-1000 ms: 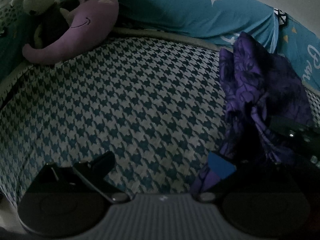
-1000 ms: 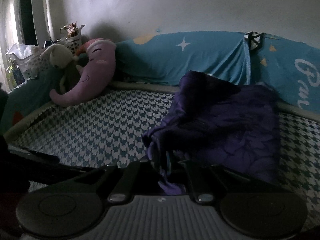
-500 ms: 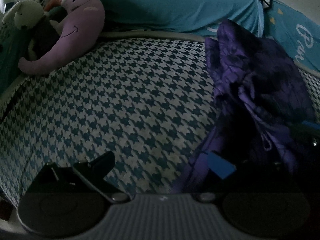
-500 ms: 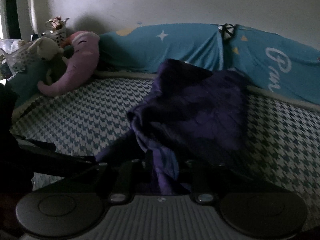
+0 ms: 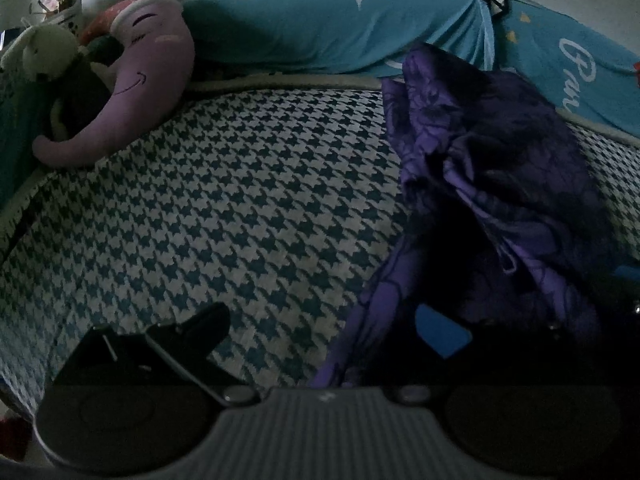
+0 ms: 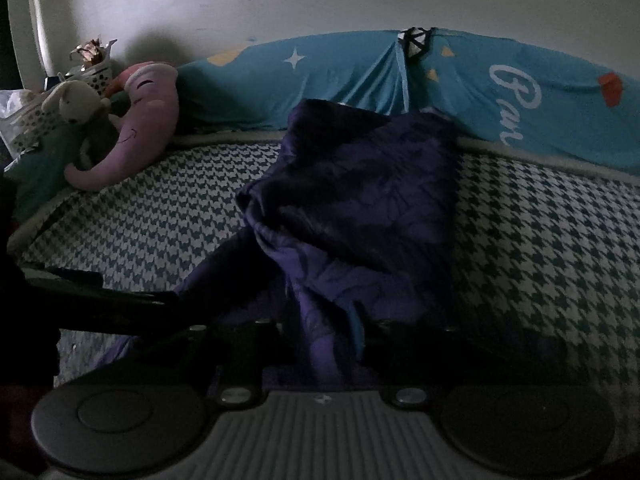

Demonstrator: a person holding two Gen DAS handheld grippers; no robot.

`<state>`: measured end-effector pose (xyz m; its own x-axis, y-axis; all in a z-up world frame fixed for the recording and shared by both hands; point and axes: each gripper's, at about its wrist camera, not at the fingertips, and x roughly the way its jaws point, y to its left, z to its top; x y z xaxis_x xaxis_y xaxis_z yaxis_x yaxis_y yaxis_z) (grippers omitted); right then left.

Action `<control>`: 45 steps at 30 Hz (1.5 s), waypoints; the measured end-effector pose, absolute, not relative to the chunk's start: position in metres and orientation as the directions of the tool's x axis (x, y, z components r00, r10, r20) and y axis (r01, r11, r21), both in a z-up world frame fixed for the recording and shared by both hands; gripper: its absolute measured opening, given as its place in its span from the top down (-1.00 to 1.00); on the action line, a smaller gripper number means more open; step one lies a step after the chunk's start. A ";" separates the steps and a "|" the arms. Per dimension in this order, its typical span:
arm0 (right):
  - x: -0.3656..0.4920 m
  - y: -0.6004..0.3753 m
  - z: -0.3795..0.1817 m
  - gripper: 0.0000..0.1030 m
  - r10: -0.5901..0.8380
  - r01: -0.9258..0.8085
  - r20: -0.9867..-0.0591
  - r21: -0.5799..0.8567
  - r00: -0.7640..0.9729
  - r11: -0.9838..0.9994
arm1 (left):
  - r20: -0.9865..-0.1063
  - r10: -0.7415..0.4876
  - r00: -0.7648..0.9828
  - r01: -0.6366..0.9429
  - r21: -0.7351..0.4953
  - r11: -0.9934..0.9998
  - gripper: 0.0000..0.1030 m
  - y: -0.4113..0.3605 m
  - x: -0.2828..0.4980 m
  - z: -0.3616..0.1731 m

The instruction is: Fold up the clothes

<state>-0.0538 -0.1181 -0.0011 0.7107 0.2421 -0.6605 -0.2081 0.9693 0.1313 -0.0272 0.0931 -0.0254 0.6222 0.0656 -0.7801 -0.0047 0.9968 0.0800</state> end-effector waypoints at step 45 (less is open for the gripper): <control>-0.107 -0.210 0.006 0.03 0.035 0.092 -0.670 0.154 0.741 0.984 | -0.842 -0.011 0.540 0.089 0.044 0.995 -1.00 0.070 -0.076 -0.058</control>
